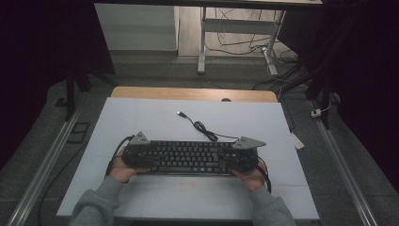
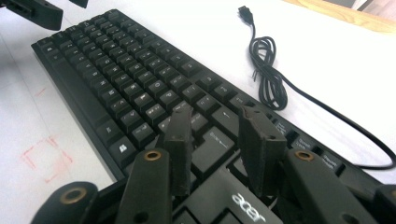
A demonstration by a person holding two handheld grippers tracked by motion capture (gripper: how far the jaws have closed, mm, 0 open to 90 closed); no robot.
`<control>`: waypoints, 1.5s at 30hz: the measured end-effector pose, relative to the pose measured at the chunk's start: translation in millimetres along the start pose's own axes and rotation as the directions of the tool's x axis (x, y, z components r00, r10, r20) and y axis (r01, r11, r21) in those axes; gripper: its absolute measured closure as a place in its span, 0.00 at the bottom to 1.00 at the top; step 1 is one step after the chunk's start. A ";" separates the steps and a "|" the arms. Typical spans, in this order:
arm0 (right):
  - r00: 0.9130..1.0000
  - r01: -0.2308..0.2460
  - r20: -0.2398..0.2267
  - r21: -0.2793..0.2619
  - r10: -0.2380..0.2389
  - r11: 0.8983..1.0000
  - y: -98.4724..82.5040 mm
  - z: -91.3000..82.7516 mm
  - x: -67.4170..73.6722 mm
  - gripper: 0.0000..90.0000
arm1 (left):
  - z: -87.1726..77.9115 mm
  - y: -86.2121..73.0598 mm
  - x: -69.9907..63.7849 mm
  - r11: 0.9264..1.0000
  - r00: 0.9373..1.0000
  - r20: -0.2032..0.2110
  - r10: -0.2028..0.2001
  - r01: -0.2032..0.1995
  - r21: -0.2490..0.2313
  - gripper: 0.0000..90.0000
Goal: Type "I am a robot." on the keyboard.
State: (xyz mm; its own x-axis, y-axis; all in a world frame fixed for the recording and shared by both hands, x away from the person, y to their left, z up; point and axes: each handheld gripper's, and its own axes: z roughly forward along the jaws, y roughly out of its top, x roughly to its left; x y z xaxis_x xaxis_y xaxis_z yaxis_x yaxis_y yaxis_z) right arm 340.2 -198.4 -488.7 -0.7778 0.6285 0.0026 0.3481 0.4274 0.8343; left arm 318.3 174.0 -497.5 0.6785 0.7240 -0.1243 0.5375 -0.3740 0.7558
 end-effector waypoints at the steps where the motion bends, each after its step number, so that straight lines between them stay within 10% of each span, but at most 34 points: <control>1: 1.000 -0.002 -0.001 -0.003 0.002 1.000 -1.1 -0.9 -0.1 0.71 | 0.1 0.0 -0.1 1.000 1.000 -0.001 -0.001 0.001 -0.001 0.39; 19: 1.000 0.011 0.007 0.015 -0.012 1.000 -3.7 1.2 -0.1 0.68 | 2.4 1.4 -0.7 1.000 0.999 -0.048 -0.015 0.015 -0.009 0.54; 31: 1.000 0.013 0.016 0.028 -0.013 1.000 -4.2 3.1 -0.2 0.67 | 17.5 6.4 -1.2 0.999 0.999 -0.033 -0.033 0.033 -0.010 0.99; 45: 1.000 0.004 0.021 0.037 -0.005 0.999 -5.0 5.6 0.2 0.66 | 44.2 11.3 -10.3 0.998 0.999 -0.038 0.010 -0.008 0.058 0.99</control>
State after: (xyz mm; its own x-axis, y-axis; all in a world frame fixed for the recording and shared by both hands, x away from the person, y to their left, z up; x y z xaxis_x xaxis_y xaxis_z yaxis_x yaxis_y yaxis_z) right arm 341.3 -196.8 -495.9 -0.7685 0.6397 -0.0132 0.3640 0.4541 0.8132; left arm 339.5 136.7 -516.1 0.6640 0.7420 -0.0921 0.5607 -0.4126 0.7179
